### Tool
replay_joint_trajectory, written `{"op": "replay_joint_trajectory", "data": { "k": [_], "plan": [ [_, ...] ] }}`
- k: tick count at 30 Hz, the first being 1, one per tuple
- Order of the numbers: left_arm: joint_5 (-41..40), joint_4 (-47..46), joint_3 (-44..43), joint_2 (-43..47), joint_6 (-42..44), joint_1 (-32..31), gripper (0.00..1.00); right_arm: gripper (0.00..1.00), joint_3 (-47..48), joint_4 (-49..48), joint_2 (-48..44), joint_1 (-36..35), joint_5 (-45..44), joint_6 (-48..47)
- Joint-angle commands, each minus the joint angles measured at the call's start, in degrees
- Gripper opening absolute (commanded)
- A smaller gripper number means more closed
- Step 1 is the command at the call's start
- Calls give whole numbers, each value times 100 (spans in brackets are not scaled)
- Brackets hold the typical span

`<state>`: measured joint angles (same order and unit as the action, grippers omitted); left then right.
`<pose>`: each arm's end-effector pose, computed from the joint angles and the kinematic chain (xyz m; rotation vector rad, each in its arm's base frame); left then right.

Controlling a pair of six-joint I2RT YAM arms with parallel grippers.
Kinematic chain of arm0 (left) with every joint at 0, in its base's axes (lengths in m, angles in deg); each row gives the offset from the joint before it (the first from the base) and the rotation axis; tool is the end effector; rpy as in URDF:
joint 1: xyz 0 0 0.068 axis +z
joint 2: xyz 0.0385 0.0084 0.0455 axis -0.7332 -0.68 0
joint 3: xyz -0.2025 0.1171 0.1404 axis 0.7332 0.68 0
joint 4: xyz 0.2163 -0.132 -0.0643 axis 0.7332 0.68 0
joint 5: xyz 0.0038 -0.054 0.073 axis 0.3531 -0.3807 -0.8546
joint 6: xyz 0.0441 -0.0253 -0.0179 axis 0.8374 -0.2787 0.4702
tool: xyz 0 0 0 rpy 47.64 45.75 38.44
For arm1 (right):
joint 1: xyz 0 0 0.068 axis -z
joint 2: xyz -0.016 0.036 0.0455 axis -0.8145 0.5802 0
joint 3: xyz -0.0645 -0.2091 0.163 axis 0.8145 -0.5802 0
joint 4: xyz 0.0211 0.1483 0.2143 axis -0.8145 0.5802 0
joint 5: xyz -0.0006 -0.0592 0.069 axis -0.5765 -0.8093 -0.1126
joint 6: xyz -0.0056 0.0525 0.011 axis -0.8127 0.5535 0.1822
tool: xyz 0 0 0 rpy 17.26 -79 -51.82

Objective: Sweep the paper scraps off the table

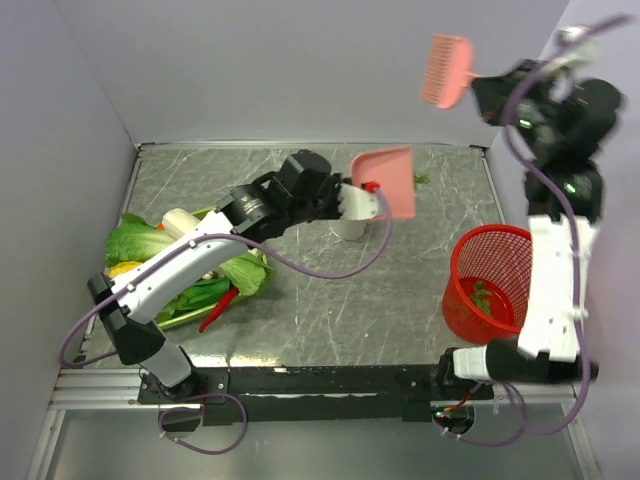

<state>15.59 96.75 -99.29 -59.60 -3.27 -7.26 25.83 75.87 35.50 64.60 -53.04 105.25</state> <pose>0.2113 -0.2852 0.4362 1.4900 1.3566 0.0850 0.2162 -0.0221 0.5758 -0.0386 1.4138 0.4398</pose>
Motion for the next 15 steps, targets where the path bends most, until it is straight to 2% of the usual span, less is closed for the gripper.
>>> {"op": "replay_joint_trajectory", "data": {
  "k": [1, 3, 6, 12, 15],
  "plan": [
    [1423, 1902, 630, 323, -668, 474, 1, 0, 519, 395, 792, -1522, -854, -2209],
    [1645, 1991, 1304, 446, -494, 589, 1, 0, 634, 562, 1223, -1910, -1143, -3034],
    [2067, 1799, 2035, 631, -597, 844, 1, 0, 511, 519, 1601, -2315, -1259, -3311],
    [2542, 1491, 2574, 439, -1098, 1283, 1, 0, 546, 81, 2348, -2843, -1435, -3950],
    [2735, 1648, 2767, 210, -846, 1486, 1, 0, 625, -498, 2805, -3133, -1216, -4661]
  ]
}}
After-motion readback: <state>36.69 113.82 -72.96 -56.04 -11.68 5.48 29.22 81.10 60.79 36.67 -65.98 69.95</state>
